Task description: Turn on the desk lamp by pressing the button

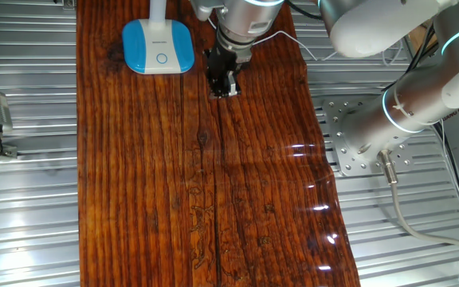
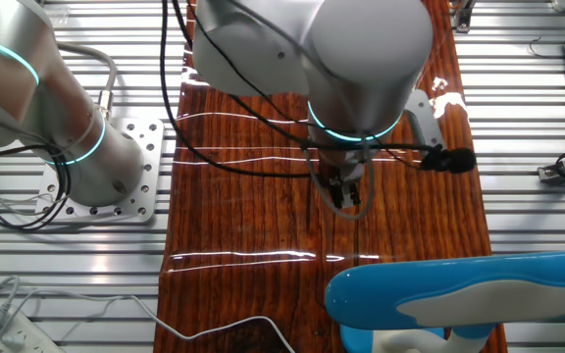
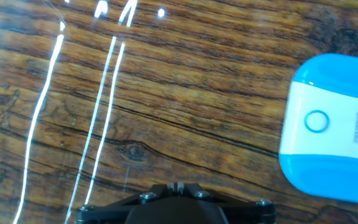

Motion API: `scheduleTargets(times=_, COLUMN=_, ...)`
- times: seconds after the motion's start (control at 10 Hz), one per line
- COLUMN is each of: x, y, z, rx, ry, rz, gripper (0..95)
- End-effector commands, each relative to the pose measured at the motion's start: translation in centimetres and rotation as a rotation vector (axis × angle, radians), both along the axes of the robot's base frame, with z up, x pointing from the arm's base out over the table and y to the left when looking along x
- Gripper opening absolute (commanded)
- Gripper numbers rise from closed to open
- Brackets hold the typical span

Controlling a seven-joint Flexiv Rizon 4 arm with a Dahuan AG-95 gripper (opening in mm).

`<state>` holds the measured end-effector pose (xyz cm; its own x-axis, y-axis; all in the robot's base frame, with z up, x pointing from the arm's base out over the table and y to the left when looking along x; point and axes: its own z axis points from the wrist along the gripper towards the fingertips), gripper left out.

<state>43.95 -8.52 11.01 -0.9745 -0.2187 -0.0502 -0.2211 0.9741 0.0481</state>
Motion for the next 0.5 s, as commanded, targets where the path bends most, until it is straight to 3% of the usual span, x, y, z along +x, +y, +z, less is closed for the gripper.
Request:
scheduleTargets(times=0.1, x=-0.22, y=-0.06, z=0.65, rx=-0.017, ry=0.013, rz=-0.006, gripper=0.0)
scheduleTargets(times=0.5, x=-0.28, y=-0.12, z=1.08, rx=-0.022, ry=0.024, rz=0.002, gripper=0.0)
